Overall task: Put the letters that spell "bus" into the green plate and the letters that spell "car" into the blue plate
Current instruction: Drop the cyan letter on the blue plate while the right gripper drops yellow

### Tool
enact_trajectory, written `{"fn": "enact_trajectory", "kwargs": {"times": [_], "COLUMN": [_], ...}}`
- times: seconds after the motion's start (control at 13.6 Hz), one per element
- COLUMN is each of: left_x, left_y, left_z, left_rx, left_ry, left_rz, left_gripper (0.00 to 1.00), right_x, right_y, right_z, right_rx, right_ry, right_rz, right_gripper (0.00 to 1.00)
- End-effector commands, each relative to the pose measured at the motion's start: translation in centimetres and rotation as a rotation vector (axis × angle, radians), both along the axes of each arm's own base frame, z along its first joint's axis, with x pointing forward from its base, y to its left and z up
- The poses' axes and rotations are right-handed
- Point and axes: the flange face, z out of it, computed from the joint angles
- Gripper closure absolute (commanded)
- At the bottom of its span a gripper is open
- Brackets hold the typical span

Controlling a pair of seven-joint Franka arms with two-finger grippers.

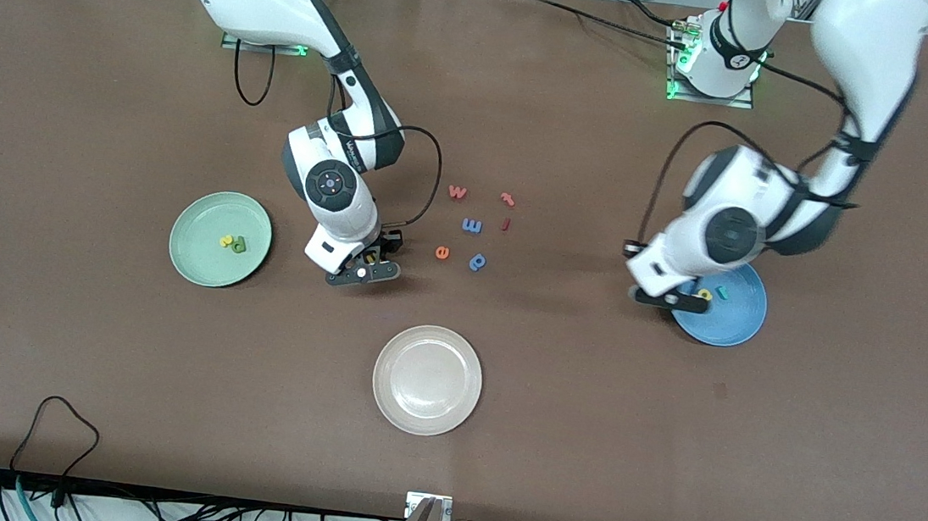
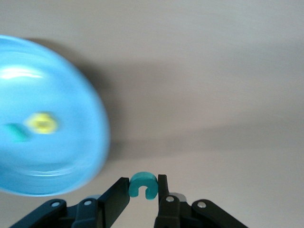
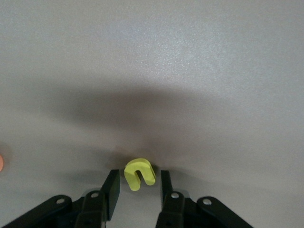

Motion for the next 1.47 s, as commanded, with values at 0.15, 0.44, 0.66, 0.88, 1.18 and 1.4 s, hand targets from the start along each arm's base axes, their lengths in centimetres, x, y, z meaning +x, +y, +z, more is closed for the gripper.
{"fn": "enact_trajectory", "kwargs": {"times": [0.15,0.44,0.66,0.88,1.18,1.4], "left_x": [0.1,-0.2,0.7,1.3,1.4,2.9], "left_y": [9.5,10.7,8.4,7.9,7.2,7.0], "left_z": [-2.9,-5.1,-5.9,-7.7,-7.8,-5.2], "left_rx": [-0.004,-0.001,-0.028,-0.068,-0.068,-0.062], "left_ry": [0.046,0.071,0.006,-0.052,-0.053,-0.103], "left_rz": [0.030,0.023,-0.002,0.007,0.005,-0.003], "left_gripper": [0.91,0.90,0.90,0.89,0.48,0.00], "right_x": [0.1,0.0,0.0,0.4,3.2,5.1], "right_y": [0.6,0.5,0.4,-0.1,-4.7,-14.6], "right_z": [-0.9,-1.2,-1.2,-0.9,4.1,6.2], "right_rx": [0.003,0.000,-0.001,-0.002,-0.024,-0.062], "right_ry": [-0.019,-0.016,-0.015,-0.019,-0.030,0.064], "right_rz": [0.017,0.019,0.017,0.017,-0.023,-0.094], "right_gripper": [0.58,0.70,0.94,1.00,1.00,1.00]}}
